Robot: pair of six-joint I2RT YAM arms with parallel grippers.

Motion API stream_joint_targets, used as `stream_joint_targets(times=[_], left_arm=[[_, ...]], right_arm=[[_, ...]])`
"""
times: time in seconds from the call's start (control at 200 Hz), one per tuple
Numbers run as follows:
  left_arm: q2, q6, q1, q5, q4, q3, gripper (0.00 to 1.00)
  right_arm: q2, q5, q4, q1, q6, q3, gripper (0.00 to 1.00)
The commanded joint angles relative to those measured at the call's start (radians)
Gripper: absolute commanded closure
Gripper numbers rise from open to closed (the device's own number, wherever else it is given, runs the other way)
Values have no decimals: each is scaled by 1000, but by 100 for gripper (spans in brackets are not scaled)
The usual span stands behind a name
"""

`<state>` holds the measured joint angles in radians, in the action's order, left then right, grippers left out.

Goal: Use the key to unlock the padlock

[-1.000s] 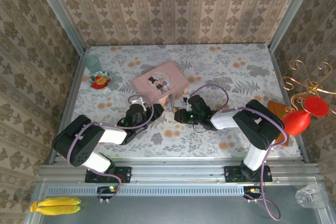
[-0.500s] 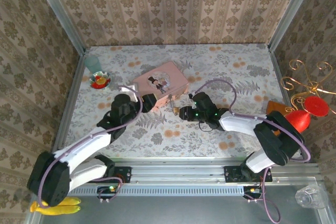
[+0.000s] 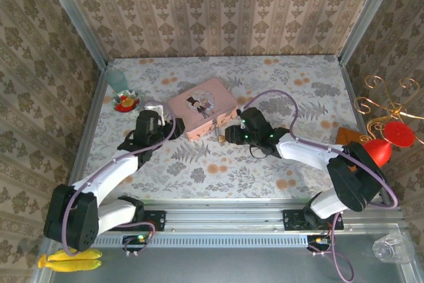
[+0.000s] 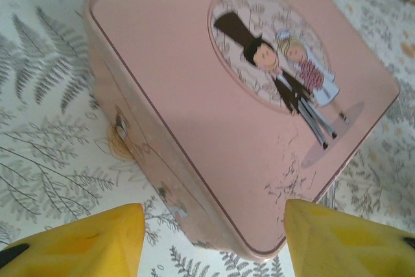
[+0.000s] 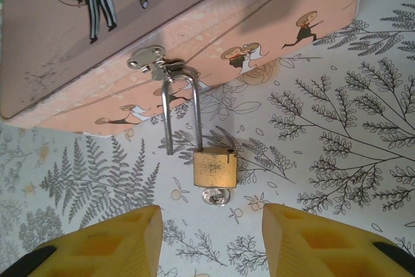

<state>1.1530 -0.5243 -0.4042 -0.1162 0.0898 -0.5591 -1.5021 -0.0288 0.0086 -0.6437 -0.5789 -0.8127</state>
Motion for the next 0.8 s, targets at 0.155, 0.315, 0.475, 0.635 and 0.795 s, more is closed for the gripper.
stream_joint_targets(times=[0.155,0.315,0.475,0.635,0.795], left_arm=[[120,79,0,-96,37,-58,40],[166,96,4,-120,82,-48,40],[194,101,4,-148,163,-1,40],[235,99,10,-147,161,-10,40],[254,88,27,-137,163,-6,40]], right_arm=[[-102,16,-2,6,-58,-61,54],[-182,-1,-29,6,-54,-135,55],[-242,-12,-32,4,-42,-189,58],[-287,-2,-40,7,-5,-230,60],[-337,-46,-39,19,24,-269,64]])
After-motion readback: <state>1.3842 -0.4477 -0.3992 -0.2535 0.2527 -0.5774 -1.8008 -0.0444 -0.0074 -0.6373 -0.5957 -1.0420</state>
